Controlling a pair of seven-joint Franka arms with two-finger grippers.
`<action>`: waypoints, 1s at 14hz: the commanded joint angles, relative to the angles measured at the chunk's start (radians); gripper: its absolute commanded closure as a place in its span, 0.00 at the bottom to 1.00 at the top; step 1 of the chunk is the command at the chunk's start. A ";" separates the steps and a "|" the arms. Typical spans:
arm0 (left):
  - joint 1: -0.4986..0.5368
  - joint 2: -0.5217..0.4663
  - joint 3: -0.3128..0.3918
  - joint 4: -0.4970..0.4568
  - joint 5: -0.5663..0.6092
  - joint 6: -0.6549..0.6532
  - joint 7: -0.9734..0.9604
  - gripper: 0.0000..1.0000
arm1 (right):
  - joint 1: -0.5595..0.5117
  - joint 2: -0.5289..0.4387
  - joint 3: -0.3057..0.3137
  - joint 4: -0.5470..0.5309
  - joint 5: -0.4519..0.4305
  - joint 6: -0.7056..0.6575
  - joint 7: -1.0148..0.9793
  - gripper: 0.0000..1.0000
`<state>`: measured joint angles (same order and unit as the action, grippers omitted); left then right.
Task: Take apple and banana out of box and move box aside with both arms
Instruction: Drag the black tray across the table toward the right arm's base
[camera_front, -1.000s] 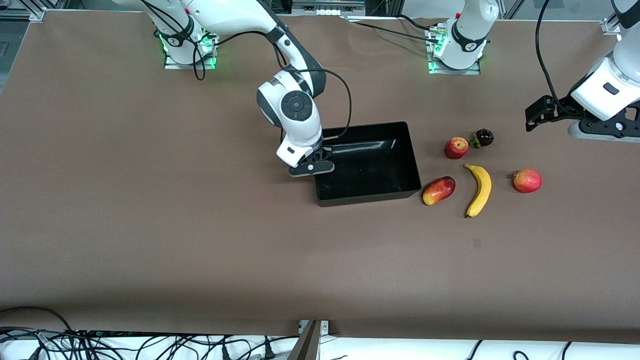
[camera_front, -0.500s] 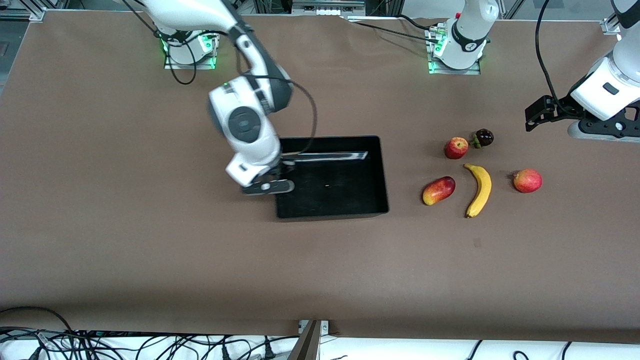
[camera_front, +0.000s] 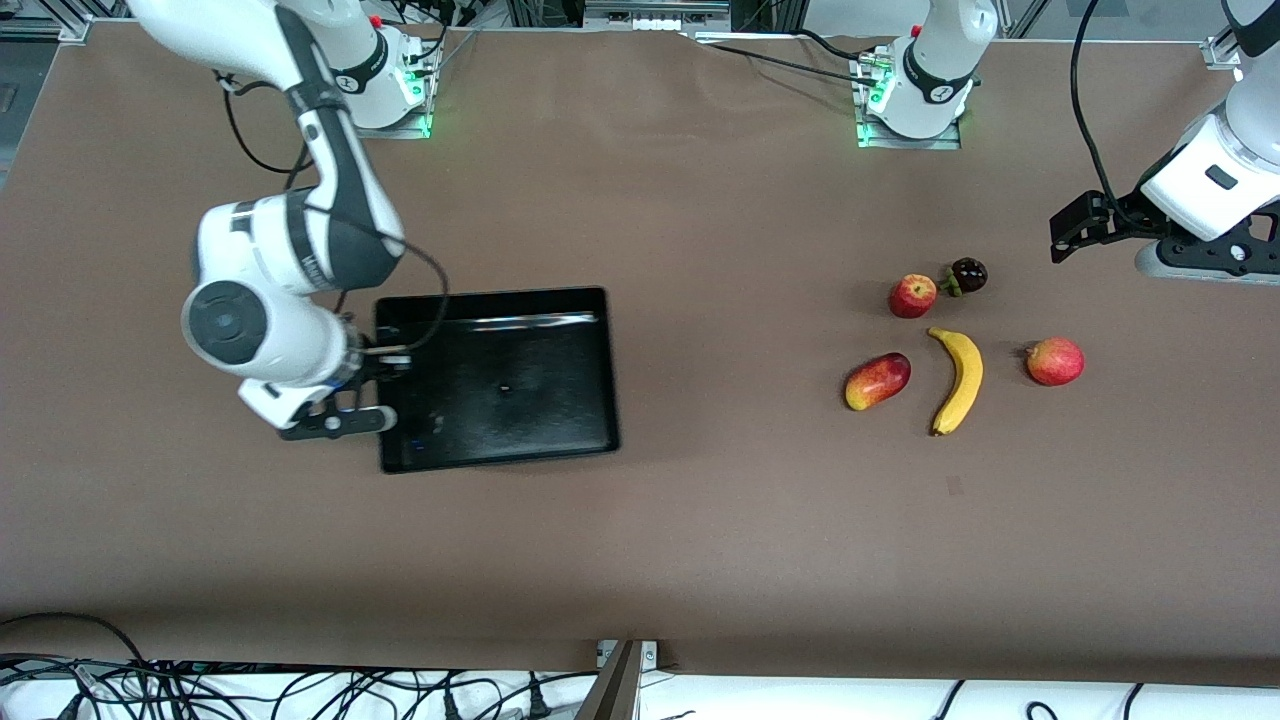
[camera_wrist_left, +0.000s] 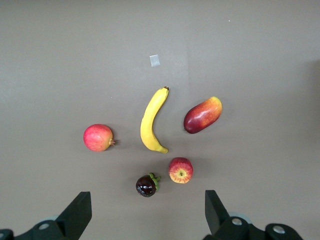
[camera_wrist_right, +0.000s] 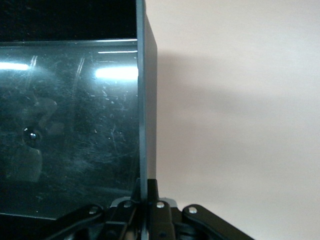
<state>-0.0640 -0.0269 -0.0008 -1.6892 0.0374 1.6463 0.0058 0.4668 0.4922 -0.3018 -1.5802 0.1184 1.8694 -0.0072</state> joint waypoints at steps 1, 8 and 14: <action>-0.005 -0.013 0.004 -0.006 -0.017 0.004 -0.009 0.00 | -0.042 -0.024 -0.052 -0.061 0.059 0.026 -0.173 1.00; -0.005 -0.013 0.004 -0.006 -0.017 0.003 -0.009 0.00 | -0.214 -0.044 -0.053 -0.260 0.144 0.217 -0.451 1.00; -0.007 -0.013 0.004 -0.001 -0.017 0.001 -0.007 0.00 | -0.215 -0.096 -0.063 -0.449 0.220 0.384 -0.433 1.00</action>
<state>-0.0643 -0.0274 -0.0008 -1.6892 0.0374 1.6463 0.0058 0.2542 0.4572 -0.3685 -1.9412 0.2979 2.2101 -0.4356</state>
